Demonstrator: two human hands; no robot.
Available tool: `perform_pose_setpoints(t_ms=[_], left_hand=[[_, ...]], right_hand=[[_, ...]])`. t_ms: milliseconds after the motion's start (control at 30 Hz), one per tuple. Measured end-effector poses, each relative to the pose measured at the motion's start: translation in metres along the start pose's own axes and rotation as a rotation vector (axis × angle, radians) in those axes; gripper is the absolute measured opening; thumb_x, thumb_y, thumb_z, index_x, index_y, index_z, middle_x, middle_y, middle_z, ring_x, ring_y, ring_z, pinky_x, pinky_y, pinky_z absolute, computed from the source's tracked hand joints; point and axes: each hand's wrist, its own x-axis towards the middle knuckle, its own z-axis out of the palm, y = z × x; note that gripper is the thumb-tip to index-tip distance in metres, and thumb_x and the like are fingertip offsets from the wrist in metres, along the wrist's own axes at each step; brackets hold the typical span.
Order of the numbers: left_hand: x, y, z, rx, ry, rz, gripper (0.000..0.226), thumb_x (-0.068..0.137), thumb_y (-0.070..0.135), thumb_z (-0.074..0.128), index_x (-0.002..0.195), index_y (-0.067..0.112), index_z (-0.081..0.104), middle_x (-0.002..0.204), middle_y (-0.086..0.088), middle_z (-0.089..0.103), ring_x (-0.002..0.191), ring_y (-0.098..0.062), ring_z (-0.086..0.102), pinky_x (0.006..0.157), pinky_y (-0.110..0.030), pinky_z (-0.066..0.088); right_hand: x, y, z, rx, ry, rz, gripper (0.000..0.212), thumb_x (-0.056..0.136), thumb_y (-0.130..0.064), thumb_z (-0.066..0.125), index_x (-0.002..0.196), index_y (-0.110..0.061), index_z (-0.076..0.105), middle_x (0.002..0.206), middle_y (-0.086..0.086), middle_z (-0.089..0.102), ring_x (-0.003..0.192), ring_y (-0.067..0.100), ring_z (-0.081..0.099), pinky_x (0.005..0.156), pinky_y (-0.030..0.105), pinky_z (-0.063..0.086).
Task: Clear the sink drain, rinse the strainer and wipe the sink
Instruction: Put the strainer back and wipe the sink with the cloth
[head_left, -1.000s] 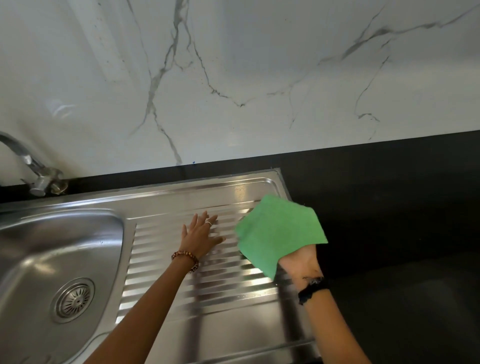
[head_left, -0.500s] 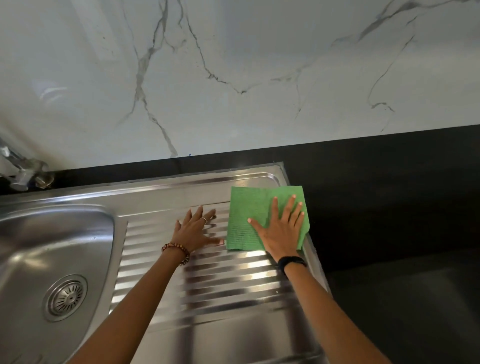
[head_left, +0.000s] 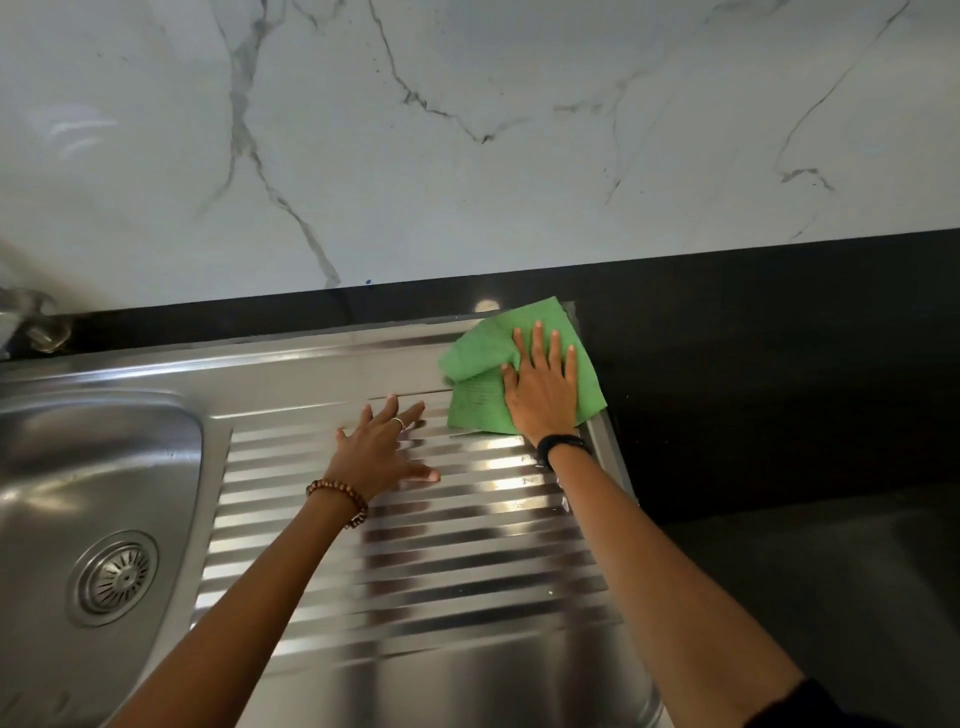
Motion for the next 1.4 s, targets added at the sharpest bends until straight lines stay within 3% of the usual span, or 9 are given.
perform_pose_setpoints(t_ms=[267,567,733,800,867,933,1133,1233,1400], left_hand=[[-0.004,-0.005,0.004,0.025,0.01,0.028,0.091,0.075,0.058,0.06,0.146,0.032,0.01,0.158,-0.003,0.001,0.144,-0.032,0.0,0.11,-0.062,0.008],[-0.045,-0.045,0.0,-0.104,0.227,0.108,0.074,0.087,0.041,0.054,0.145,0.027,0.011,0.157,-0.008,0.002,0.144,-0.032,-0.003,0.115,-0.049,0.003],[-0.087,-0.118,-0.003,-0.137,0.308,-0.274,0.1,0.077,0.058,0.057,0.147,0.017,-0.001,0.155,-0.019,-0.005,0.142,-0.037,-0.008,0.115,-0.051,0.001],[-0.099,-0.145,-0.008,-0.254,0.237,-0.389,0.115,0.066,0.065,0.062,0.147,0.01,0.001,0.154,-0.023,0.004,0.142,-0.039,0.006,0.116,-0.053,0.012],[-0.105,-0.157,-0.011,-0.458,0.148,-0.344,0.113,0.059,0.067,0.065,0.142,0.009,0.016,0.14,-0.026,0.039,0.126,-0.037,0.043,0.105,-0.052,0.037],[-0.109,-0.16,-0.011,-0.576,0.113,-0.302,0.101,0.063,0.06,0.069,0.138,0.014,0.02,0.116,-0.02,0.062,0.1,-0.032,0.063,0.09,-0.049,0.05],[-0.111,-0.17,0.0,-0.577,0.132,-0.371,0.084,0.073,0.051,0.065,0.137,0.017,0.024,0.117,-0.011,0.062,0.102,-0.031,0.061,0.09,-0.045,0.05],[-0.116,-0.174,0.001,-0.574,0.103,-0.367,0.07,0.074,0.055,0.063,0.125,0.015,0.039,0.118,-0.009,0.06,0.102,-0.028,0.06,0.09,-0.043,0.05],[-0.123,-0.177,0.002,-0.527,0.103,-0.352,0.083,0.072,0.064,0.057,0.131,0.009,0.039,0.131,-0.01,0.05,0.113,-0.028,0.054,0.094,-0.045,0.047]], right_hand=[[-0.086,0.01,0.007,0.094,-0.003,-0.028,0.054,0.099,-0.031,0.021,0.149,-0.016,0.007,0.158,0.007,0.008,0.146,0.024,0.008,0.118,0.035,-0.001],[-0.023,-0.008,-0.001,0.018,-0.037,0.078,0.069,0.095,-0.051,0.025,0.149,-0.011,0.006,0.158,0.014,0.004,0.146,0.03,0.006,0.119,0.04,0.002],[-0.03,-0.028,0.008,-0.014,0.009,0.114,0.061,0.098,-0.04,0.024,0.149,-0.011,0.009,0.158,0.015,0.008,0.145,0.032,0.01,0.12,0.045,0.006],[-0.041,-0.06,0.013,0.011,0.009,0.106,0.058,0.098,-0.036,0.022,0.148,-0.01,0.008,0.158,0.015,0.008,0.145,0.031,0.01,0.12,0.045,0.005],[-0.054,-0.1,0.022,0.022,0.004,0.047,0.056,0.098,-0.034,0.021,0.148,-0.011,0.008,0.158,0.014,0.007,0.145,0.03,0.01,0.12,0.045,0.005],[-0.068,-0.15,0.033,0.035,-0.019,-0.062,0.056,0.097,-0.033,0.023,0.148,-0.013,0.01,0.158,0.012,0.008,0.146,0.029,0.01,0.121,0.044,0.004],[-0.08,-0.283,0.064,0.076,-0.094,-0.349,0.053,0.097,-0.03,0.029,0.147,-0.013,0.02,0.157,0.008,0.017,0.146,0.029,0.012,0.12,0.043,0.003],[-0.072,-0.303,0.069,0.081,-0.132,-0.507,0.05,0.098,-0.029,0.03,0.146,-0.017,0.025,0.157,0.004,0.02,0.145,0.025,0.014,0.119,0.039,0.004],[-0.073,-0.305,0.072,0.093,-0.208,-0.728,0.043,0.098,-0.028,0.033,0.14,-0.019,0.039,0.152,0.0,0.033,0.145,0.018,0.017,0.12,0.033,0.003]])
